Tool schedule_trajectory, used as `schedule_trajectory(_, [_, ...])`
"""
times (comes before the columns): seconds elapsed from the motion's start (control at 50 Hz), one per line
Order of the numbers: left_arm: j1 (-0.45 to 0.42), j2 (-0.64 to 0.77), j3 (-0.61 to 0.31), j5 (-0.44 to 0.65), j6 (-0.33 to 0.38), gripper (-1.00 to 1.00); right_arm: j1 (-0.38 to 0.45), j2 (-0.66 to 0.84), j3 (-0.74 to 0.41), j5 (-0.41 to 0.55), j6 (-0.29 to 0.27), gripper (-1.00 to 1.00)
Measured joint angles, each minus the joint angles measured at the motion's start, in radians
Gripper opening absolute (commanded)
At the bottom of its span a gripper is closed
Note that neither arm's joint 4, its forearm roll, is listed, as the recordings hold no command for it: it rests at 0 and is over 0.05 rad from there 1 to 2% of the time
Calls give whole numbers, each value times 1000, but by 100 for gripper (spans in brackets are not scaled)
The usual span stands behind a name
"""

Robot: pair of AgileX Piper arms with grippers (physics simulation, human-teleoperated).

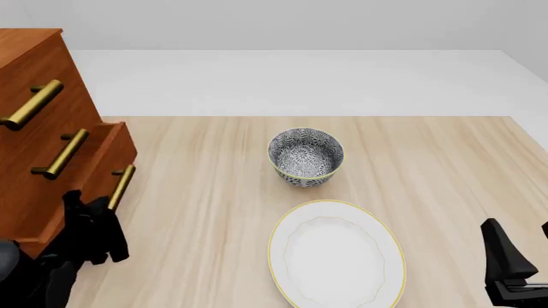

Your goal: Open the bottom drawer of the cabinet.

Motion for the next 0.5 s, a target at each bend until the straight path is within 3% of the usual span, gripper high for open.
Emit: schedule_trajectory(0.5, [-62,-14,10,4,-15,-100,0,0,0,0,0,100])
